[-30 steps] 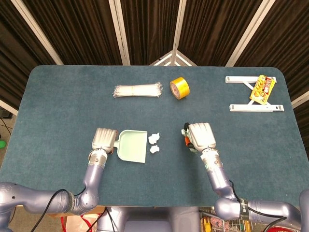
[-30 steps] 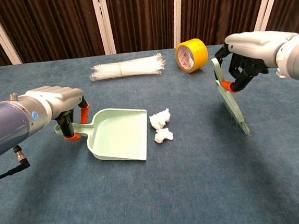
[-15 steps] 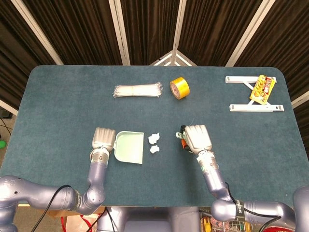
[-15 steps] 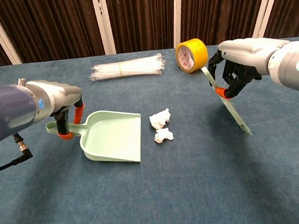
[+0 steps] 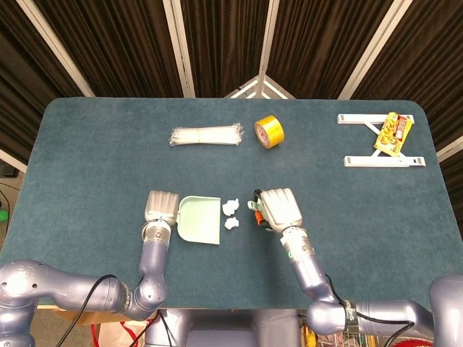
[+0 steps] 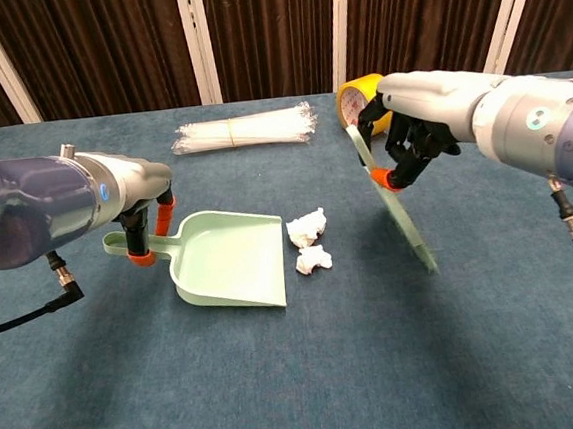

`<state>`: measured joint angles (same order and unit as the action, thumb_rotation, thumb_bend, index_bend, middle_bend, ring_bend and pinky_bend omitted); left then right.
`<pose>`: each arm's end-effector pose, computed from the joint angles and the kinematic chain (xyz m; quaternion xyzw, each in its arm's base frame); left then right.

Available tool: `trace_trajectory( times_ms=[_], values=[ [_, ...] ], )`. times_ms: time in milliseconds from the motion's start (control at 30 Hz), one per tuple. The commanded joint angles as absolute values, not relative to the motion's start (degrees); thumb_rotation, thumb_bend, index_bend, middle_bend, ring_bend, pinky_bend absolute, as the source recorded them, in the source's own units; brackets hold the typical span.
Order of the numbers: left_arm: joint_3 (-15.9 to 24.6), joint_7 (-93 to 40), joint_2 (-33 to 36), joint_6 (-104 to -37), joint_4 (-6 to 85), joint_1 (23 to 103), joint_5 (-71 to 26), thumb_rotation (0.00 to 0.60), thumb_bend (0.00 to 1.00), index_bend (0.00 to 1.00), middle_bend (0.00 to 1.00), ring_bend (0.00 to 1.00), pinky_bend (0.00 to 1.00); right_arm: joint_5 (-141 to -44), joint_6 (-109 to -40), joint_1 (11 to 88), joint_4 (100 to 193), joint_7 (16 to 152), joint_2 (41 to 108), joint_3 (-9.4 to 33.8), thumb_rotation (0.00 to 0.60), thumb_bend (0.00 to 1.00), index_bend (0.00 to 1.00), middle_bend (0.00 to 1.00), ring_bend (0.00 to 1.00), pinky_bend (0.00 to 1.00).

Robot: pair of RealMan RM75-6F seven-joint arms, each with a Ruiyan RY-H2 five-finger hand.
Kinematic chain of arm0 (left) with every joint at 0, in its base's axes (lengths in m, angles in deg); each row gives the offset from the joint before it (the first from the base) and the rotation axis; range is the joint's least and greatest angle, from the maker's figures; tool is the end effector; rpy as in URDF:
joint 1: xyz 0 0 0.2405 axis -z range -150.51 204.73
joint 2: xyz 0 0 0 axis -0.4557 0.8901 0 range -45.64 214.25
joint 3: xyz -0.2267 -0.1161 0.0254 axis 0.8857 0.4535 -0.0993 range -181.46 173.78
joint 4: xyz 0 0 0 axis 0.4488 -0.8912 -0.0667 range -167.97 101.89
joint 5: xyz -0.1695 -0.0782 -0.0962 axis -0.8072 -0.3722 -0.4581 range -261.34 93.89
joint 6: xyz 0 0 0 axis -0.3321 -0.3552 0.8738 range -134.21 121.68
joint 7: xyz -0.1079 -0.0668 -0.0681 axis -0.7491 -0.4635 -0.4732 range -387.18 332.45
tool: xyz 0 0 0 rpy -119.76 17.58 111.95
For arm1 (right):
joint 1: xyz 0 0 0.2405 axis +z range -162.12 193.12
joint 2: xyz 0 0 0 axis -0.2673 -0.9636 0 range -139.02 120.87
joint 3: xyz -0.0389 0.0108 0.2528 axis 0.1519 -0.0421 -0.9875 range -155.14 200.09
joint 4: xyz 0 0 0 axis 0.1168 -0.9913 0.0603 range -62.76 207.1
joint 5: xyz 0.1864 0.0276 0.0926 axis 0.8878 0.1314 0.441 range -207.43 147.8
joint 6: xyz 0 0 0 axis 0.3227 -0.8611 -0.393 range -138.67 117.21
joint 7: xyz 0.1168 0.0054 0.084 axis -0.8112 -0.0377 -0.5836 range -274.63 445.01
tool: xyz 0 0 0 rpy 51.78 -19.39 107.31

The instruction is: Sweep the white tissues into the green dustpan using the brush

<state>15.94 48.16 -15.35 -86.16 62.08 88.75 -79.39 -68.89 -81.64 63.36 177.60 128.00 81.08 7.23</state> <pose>-0.0754 0.3367 -0.0481 -0.7358 -0.3854 -0.0888 0.5497 -0.0786 -0.3183 -0.0039 0.6955 -0.4301 0.3578 0.4508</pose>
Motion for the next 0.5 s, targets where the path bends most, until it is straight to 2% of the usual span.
trace_trajectory(
  times_ms=[33,500],
  values=[
    [15.9,48.1,-15.6,-86.1,62.0,88.9,-79.4,0.6,0.56,0.64,1.0,1.0,0.99,-67.5,-82.2,64.4,178.4,128.8,82.0,6.1,0.6,0.52,0.65,0.83,0.9,0.82],
    [15.4,47.5,-16.1,-86.1,61.7,89.4,-79.2,0.6,0.56,0.64,1.0,1.0,0.99,-60.5,-82.6,66.9,185.1,127.2,83.4,0.8,0.6,0.52,0.65,0.83,0.9,0.82]
  ],
)
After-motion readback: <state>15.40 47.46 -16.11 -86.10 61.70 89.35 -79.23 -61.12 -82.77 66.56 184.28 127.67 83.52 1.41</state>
